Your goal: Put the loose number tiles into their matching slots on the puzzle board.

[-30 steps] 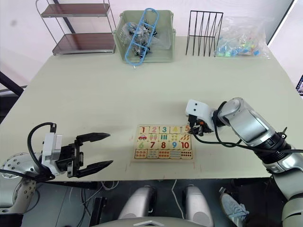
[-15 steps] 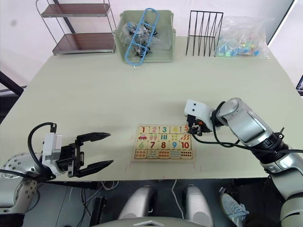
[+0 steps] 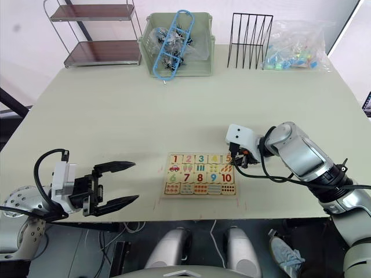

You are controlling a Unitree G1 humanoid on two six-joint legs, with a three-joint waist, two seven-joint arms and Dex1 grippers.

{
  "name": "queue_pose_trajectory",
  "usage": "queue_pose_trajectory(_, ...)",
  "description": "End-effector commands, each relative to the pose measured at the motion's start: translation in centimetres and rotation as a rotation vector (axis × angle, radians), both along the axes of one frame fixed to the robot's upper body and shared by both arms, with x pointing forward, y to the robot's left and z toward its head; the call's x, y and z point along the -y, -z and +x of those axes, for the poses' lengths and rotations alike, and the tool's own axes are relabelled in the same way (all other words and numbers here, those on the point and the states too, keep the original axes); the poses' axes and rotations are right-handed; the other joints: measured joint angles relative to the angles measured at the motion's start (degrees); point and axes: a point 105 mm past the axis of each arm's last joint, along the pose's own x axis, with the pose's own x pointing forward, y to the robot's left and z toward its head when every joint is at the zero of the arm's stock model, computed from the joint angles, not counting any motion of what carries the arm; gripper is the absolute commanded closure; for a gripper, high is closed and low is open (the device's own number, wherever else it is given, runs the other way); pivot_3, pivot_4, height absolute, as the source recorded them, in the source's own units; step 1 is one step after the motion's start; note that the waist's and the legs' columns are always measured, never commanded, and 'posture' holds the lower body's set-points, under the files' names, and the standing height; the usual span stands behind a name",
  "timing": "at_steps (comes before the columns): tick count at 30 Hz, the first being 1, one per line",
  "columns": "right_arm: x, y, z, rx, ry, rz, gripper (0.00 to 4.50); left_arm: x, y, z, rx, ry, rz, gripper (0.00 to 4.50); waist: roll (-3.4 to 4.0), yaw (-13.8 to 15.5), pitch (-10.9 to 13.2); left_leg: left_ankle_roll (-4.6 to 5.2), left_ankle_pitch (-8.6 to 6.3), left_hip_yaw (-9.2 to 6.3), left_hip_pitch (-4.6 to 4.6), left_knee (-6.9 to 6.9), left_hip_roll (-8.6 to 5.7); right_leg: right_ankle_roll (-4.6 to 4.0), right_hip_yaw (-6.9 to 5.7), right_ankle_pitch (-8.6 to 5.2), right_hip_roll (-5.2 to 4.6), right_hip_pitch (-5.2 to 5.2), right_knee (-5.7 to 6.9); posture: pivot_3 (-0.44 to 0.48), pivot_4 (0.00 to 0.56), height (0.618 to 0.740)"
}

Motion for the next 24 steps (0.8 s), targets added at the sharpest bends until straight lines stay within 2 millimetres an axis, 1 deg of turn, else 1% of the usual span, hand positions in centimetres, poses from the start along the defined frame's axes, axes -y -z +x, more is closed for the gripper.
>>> queue_pose_trajectory(1, -0.45, -0.19, -0.16, 0.018, -0.023, 0.008, 3.64, 0.01, -0.26, -0.16, 0.016, 0.008, 0.0, 0.0, 0.0, 0.0, 0.0, 0.0, 0.0, 0.0, 0.0, 0.0, 0.0, 0.0, 0.0, 0.0, 0.0, 0.0, 0.0, 0.0, 0.15, 0.739)
queue_pose_trajectory(9, -0.92, -0.25, -0.1, 0.025, -0.037, 0.02, 3.64, 0.03, -0.24, -0.15, 0.015, 0.008, -0.001, 0.0, 0.0, 0.0, 0.0, 0.0, 0.0, 0.0, -0.01, 0.0, 0.0, 0.0, 0.0, 0.0, 0.0, 0.0, -0.02, 0.0, 0.15, 0.739)
queue_pose_trajectory(24, -0.67, -0.05, -0.2, 0.016, -0.031, 0.003, 3.64, 0.12, -0.3, -0.14, 0.016, 0.011, -0.001, 0.0, 0.01, 0.0, 0.0, 0.0, 0.0, -0.02, -0.01, 0.0, 0.0, 0.0, -0.01, 0.0, -0.01, 0.0, -0.01, 0.0, 0.15, 0.739)
